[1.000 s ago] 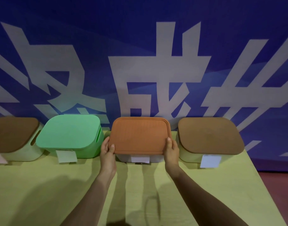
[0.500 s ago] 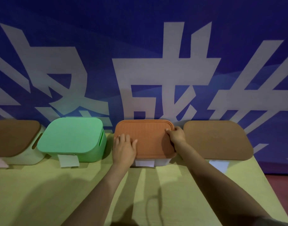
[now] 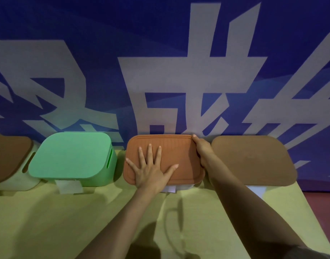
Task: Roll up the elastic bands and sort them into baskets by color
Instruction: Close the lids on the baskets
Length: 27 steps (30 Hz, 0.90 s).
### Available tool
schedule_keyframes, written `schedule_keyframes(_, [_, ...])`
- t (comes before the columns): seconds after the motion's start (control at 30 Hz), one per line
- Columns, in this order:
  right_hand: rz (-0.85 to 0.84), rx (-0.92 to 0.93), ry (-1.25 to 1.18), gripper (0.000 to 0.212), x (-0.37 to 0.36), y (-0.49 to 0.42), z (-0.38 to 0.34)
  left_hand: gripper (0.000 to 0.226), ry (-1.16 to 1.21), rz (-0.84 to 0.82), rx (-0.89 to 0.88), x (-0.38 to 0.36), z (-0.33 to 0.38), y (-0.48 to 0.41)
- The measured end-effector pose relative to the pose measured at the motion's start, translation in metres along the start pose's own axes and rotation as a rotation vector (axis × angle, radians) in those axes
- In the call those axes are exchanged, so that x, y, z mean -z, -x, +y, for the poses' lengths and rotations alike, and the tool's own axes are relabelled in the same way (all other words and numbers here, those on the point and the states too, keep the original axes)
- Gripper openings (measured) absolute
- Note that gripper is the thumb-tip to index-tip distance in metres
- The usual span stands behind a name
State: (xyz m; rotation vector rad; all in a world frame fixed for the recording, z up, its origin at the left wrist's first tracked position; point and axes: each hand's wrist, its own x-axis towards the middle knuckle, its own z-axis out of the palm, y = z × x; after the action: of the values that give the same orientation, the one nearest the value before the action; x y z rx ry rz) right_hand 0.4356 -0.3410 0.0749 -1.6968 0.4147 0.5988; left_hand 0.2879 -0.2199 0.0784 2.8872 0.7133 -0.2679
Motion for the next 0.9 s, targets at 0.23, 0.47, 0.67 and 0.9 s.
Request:
schedule_keyframes(0.23, [0.015, -0.034, 0.033, 0.049, -0.003, 0.001, -0.006, 0.091, 0.000, 0.001, 0.000, -0.001, 0.000, -0.001])
schedule_keyframes(0.47, [0.077, 0.040, 0.158, 0.043, -0.004, 0.012, -0.003, 0.095, -0.011, 0.085, -0.087, 0.012, -0.012, -0.014])
schedule_keyframes(0.67, [0.176, 0.239, 0.322, 0.038, -0.005, 0.026, 0.006, 0.096, -0.002, 0.083, -0.165, 0.012, -0.014, -0.025])
schedule_keyframes(0.9, [0.052, 0.117, 0.202, 0.049, -0.005, 0.006, -0.002, 0.096, -0.005, 0.058, -0.173, 0.011, -0.008, -0.030])
